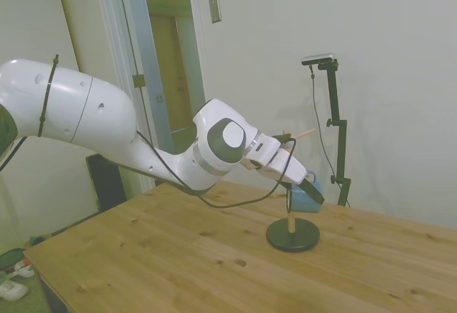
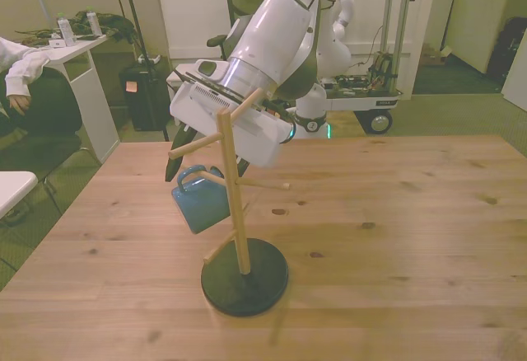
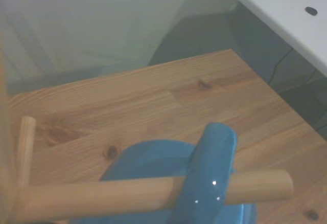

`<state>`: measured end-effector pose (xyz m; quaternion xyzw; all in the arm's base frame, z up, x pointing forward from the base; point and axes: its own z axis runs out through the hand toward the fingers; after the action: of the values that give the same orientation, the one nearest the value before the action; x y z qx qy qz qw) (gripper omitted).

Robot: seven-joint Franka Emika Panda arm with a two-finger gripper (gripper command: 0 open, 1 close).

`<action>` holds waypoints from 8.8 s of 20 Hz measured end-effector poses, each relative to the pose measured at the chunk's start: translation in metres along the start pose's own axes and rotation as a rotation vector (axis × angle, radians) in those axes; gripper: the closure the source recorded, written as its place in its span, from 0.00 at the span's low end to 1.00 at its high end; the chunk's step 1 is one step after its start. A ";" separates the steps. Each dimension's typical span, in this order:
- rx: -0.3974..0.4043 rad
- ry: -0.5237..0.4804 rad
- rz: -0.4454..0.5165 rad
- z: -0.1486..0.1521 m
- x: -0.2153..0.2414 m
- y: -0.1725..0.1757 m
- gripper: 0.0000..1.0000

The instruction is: Unload the mug

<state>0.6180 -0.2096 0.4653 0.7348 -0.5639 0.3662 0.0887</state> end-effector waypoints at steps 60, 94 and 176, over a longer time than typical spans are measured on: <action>0.086 -0.062 0.052 -0.029 0.009 0.054 1.00; 0.120 -0.326 -0.267 -0.083 -0.138 0.164 1.00; -0.124 -0.588 -0.475 -0.101 -0.159 0.131 0.00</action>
<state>0.4415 -0.0795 0.3991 0.9120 -0.4003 0.0743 0.0502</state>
